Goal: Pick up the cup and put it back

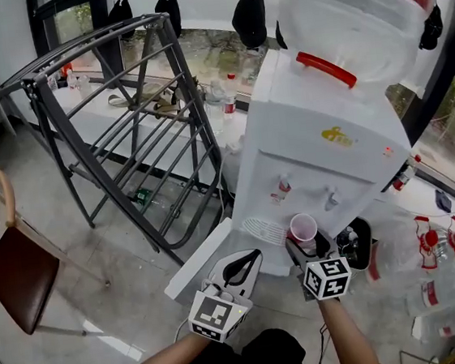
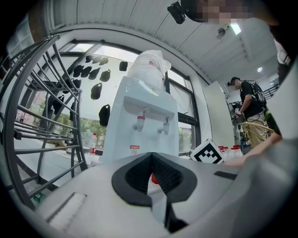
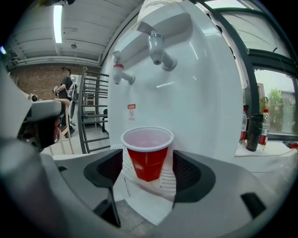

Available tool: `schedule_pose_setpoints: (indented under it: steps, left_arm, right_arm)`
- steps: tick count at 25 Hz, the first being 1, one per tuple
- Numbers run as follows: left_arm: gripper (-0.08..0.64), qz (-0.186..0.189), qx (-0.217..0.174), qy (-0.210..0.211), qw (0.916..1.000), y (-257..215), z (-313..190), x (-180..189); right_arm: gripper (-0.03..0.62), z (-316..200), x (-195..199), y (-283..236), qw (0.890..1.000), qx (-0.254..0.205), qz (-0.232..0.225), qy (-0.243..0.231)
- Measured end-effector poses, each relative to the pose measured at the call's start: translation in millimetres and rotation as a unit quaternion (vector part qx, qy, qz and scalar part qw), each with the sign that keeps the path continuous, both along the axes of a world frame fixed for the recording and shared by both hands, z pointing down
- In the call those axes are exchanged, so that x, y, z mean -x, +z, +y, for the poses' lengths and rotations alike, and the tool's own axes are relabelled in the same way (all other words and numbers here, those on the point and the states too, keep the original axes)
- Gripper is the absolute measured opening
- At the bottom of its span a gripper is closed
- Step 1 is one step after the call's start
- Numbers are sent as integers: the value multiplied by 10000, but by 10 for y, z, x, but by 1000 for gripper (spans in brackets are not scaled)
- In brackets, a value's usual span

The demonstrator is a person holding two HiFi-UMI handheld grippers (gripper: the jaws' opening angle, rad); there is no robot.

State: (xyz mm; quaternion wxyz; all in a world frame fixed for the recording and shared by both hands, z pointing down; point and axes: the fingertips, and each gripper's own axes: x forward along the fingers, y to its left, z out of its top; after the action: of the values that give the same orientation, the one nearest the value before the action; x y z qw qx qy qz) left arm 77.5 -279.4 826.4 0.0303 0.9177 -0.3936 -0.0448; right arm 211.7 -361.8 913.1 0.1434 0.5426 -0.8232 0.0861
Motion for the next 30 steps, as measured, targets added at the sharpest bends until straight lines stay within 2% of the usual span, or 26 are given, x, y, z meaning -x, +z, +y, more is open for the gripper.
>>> schedule_pose_setpoints:
  steps: [8, 11, 15, 17, 23, 30]
  left_arm:
    - [6, -116, 5, -47, 9999, 37, -38, -5]
    - [6, -75, 239, -54, 9997, -52, -22, -11]
    - [6, -169, 487, -137, 9986, -400, -24, 32]
    - [6, -213, 663, -181, 9974, -636, 10, 67]
    - [6, -301, 1012, -259, 9941, -1620, 205, 95]
    - [6, -206, 1345, -530, 9893, -3037, 649, 159]
  right_arm:
    - [313, 333, -73, -94, 9992, -297, -143, 215]
    - [168, 518, -94, -57, 9988, -83, -305, 364]
    - [19, 683, -54, -100, 9943, 572, -583, 684]
    - [1, 817, 20, -214, 9906, 912, -683, 757]
    - [-5, 1186, 172, -1067, 9821, 1459, -864, 816]
    - [-5, 1758, 85, -2635, 9802, 1450, -875, 1030]
